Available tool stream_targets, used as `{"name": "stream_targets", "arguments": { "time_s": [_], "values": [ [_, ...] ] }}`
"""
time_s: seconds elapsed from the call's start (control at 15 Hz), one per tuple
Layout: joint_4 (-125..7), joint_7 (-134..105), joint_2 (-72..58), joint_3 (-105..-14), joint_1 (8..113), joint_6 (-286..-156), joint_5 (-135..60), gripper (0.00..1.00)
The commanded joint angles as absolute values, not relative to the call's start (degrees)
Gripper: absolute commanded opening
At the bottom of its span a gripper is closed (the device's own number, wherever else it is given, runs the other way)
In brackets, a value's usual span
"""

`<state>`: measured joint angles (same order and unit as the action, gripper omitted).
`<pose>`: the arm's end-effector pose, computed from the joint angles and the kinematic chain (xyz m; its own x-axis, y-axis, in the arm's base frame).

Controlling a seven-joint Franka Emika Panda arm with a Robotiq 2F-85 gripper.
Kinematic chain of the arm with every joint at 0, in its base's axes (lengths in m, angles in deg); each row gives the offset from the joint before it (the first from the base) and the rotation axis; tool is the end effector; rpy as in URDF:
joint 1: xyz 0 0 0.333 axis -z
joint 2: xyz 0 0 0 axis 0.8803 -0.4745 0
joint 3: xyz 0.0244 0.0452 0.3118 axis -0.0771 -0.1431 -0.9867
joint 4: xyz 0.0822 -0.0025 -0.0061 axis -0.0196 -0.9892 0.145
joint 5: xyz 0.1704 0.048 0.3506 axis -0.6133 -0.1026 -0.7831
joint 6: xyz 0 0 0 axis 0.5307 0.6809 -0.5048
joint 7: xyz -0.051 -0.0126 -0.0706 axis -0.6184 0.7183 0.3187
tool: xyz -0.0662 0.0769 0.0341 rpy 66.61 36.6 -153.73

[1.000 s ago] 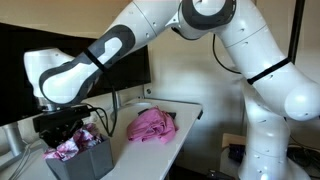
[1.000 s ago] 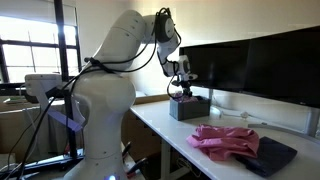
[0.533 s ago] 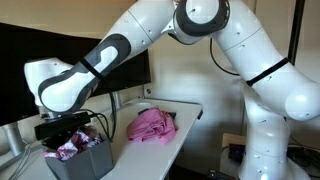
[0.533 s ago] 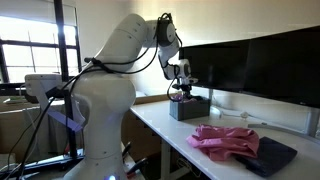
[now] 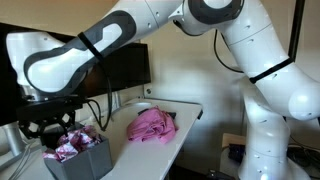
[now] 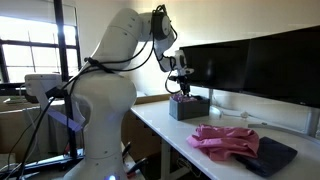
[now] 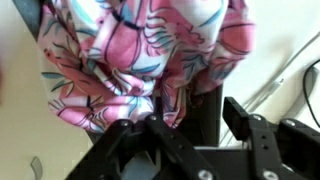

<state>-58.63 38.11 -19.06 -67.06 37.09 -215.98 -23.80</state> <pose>0.6215 0.3212 0.3571 0.9120 -0.3183 0.2586 -0.3314 -0.9435 0.0073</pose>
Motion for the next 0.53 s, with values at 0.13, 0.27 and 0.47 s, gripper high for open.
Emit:
{"name": "stream_targets", "arguments": {
  "time_s": [0.13, 0.27, 0.47],
  "values": [
    [-68.6, 35.6, -8.0, -68.6, 37.2, -219.4, -23.0, 1.00],
    [-71.4, 34.5, -5.7, -69.7, 38.1, -219.6, -24.4, 1.00],
    [-74.9, 32.6, -3.7, -70.8, 39.5, -218.9, -26.4, 1.00]
  ]
}}
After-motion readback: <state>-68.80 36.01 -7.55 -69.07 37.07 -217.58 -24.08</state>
